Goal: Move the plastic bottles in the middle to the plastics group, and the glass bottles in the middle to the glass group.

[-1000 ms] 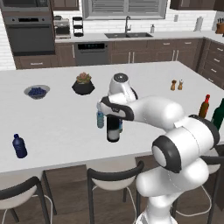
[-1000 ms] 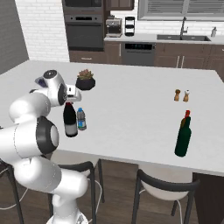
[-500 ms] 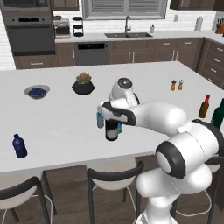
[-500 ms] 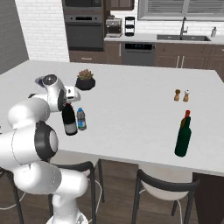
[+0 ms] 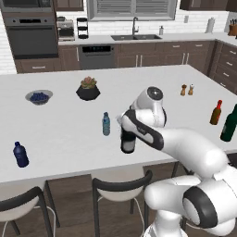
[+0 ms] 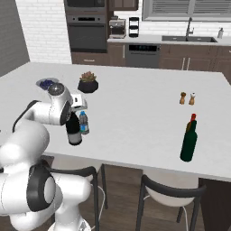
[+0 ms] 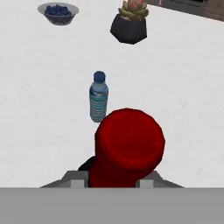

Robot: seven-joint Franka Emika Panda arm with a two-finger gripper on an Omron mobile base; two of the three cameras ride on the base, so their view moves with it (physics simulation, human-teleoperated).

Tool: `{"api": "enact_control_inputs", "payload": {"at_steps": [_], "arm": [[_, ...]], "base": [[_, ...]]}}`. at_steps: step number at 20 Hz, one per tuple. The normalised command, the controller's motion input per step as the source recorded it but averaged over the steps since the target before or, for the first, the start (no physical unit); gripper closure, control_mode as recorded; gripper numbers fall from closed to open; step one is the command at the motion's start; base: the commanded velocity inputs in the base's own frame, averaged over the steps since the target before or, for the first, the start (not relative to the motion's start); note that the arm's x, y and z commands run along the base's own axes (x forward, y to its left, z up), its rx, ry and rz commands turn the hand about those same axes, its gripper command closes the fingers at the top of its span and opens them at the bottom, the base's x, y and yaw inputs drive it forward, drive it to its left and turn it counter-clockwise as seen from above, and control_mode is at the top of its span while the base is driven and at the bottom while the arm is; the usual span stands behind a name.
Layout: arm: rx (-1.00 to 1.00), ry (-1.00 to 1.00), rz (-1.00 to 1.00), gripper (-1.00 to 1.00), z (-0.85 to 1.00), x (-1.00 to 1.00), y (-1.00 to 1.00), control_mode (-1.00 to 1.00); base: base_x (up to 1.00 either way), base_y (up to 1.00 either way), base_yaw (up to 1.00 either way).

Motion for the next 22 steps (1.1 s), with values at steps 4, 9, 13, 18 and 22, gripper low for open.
{"api": "enact_control_inputs", "payload": {"at_steps": [4, 9, 13, 18, 22], "arm": [[-0.05, 0.0, -0.13, 1.0, 0.2, -0.04, -0.83, -1.0], [-0.04, 0.01, -0.14, 1.0, 0.1, 0.0, -0.91, -1.0], [-0.02, 0.03, -0.12, 1.0, 0.08, 0.12, -0.98, -1.0], [0.0, 0.04, -0.08, 1.0, 0.06, 0.23, -1.0, -1.0], [0.0, 0.0, -0.04, 1.0, 0.07, 0.31, -0.97, -1.0]], "base": [[0.0, 0.0, 0.0], [0.0, 0.0, 0.0], [0.0, 0.0, 0.0], [0.0, 0.0, 0.0], [0.0, 0.0, 0.0]]}}
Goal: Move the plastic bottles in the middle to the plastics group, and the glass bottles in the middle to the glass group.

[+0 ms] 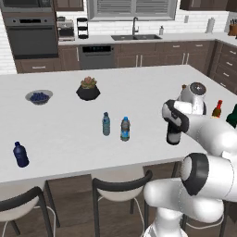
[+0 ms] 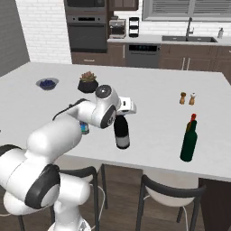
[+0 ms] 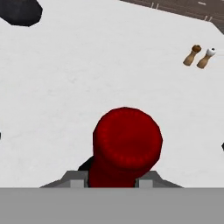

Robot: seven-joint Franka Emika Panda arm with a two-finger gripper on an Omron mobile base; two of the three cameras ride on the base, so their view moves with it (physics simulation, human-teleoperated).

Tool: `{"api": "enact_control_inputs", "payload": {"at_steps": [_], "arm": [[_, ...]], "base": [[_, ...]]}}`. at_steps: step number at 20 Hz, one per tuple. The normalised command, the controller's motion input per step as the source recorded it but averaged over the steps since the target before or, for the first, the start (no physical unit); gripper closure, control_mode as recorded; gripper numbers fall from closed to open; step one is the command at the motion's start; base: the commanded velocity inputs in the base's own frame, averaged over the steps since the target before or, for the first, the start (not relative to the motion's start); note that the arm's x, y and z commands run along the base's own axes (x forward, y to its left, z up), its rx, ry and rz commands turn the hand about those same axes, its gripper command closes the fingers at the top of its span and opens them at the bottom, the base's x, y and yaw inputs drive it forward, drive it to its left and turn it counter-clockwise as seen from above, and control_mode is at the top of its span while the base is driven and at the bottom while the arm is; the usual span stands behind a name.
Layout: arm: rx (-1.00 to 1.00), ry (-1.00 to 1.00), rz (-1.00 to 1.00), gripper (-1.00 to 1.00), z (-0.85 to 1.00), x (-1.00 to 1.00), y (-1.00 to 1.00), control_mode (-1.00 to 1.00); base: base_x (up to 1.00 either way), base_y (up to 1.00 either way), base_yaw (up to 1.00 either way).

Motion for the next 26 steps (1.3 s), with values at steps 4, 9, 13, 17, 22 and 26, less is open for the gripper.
{"api": "enact_control_inputs", "payload": {"at_steps": [4, 9, 13, 17, 22, 26], "arm": [[0.0, 0.0, -0.04, 1.0, 0.05, 0.28, -0.93, -1.0], [0.0, 0.0, -0.07, 1.0, 0.04, 0.16, -0.89, -1.0], [0.0, 0.0, -0.09, 1.0, 0.05, 0.14, -0.78, -1.0], [0.0, 0.0, -0.06, 1.0, 0.0, 0.12, -0.71, -1.0], [0.0, 0.0, -0.04, 1.0, -0.06, 0.11, -0.49, -1.0], [0.0, 0.0, -0.03, 1.0, -0.21, 0.15, -0.29, -1.0]], "base": [[0.0, 0.0, 0.0], [0.0, 0.0, 0.0], [0.0, 0.0, 0.0], [0.0, 0.0, 0.0], [0.0, 0.0, 0.0], [0.0, 0.0, 0.0]]}}
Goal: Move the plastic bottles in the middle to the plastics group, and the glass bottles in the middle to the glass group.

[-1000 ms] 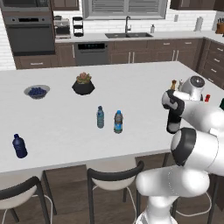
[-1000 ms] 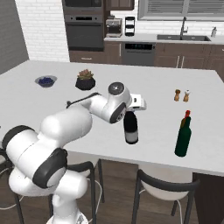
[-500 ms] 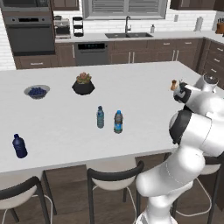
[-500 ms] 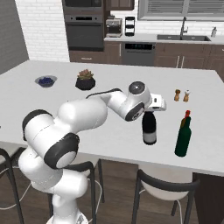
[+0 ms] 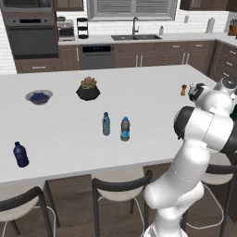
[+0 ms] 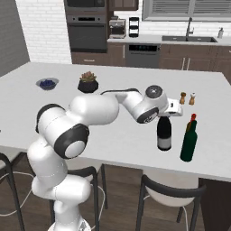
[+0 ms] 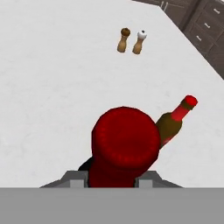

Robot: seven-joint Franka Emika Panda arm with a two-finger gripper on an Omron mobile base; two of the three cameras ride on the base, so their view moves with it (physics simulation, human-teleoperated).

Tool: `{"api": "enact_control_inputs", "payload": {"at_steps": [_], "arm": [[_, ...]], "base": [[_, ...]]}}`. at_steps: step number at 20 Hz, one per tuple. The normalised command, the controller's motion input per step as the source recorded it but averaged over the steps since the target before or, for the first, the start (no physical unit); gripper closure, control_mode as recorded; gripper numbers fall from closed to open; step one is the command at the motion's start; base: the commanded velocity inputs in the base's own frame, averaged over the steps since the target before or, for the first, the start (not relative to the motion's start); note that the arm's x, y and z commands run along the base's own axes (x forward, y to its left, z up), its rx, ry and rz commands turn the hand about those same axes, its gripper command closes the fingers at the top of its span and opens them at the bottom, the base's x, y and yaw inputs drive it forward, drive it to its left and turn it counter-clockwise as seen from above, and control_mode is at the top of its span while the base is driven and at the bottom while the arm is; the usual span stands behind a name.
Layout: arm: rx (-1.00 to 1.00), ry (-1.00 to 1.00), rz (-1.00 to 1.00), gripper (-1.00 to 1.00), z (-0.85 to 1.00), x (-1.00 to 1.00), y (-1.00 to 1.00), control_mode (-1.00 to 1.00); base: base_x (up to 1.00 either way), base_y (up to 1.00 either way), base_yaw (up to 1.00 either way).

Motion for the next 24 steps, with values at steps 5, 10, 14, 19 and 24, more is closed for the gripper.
{"api": "enact_control_inputs", "payload": {"at_steps": [5, 10, 14, 19, 24], "arm": [[0.0, 0.0, -0.01, 1.0, -0.26, 0.28, -0.29, -1.0], [0.0, 0.0, 0.0, 1.0, -0.33, 0.24, -0.25, -1.0], [0.0, 0.0, 0.0, 1.0, -0.47, 0.0, -0.17, -1.0], [0.03, 0.06, -0.01, 1.0, -0.56, -0.26, 0.1, -1.0], [0.0, 0.09, -0.04, 1.0, -0.59, -0.18, 0.34, -1.0]], "base": [[0.0, 0.0, 0.0], [0.0, 0.0, 0.0], [0.0, 0.0, 0.0], [0.0, 0.0, 0.0], [0.0, 0.0, 0.0]]}}
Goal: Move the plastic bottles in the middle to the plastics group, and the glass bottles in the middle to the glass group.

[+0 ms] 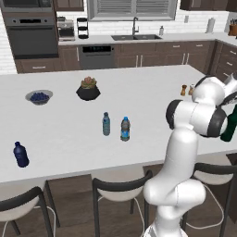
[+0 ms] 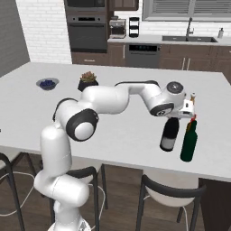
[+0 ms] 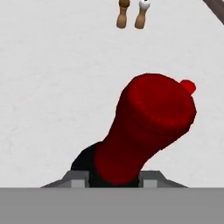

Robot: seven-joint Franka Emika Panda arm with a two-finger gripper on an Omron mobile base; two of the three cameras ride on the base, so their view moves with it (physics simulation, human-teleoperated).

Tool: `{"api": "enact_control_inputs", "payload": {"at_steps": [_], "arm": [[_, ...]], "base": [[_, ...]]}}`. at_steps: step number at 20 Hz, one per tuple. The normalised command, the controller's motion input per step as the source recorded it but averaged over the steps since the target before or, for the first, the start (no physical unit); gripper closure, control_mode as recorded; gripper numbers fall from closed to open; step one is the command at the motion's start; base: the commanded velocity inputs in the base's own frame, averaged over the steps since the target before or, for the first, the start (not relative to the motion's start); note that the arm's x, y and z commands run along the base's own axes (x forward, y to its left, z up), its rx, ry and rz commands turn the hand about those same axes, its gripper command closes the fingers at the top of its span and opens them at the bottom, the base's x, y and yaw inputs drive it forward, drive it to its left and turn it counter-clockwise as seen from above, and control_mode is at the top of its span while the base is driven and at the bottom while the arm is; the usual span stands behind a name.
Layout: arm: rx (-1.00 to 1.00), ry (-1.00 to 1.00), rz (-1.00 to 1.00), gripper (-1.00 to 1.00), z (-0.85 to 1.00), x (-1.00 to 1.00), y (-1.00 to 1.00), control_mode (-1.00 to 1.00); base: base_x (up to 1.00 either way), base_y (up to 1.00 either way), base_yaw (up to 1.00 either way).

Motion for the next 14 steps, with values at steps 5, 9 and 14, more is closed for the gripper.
{"api": "enact_control_inputs", "payload": {"at_steps": [5, 9, 14], "arm": [[0.0, 0.11, -0.07, 1.0, -0.48, 0.01, 0.31, -1.0], [0.0, 0.14, -0.05, 1.0, -0.44, -0.01, 0.07, -1.0], [0.0, 0.1, -0.05, 1.0, -0.34, -0.09, -0.08, -1.0]], "base": [[0.0, 0.0, 0.0], [0.0, 0.0, 0.0], [0.0, 0.0, 0.0]]}}
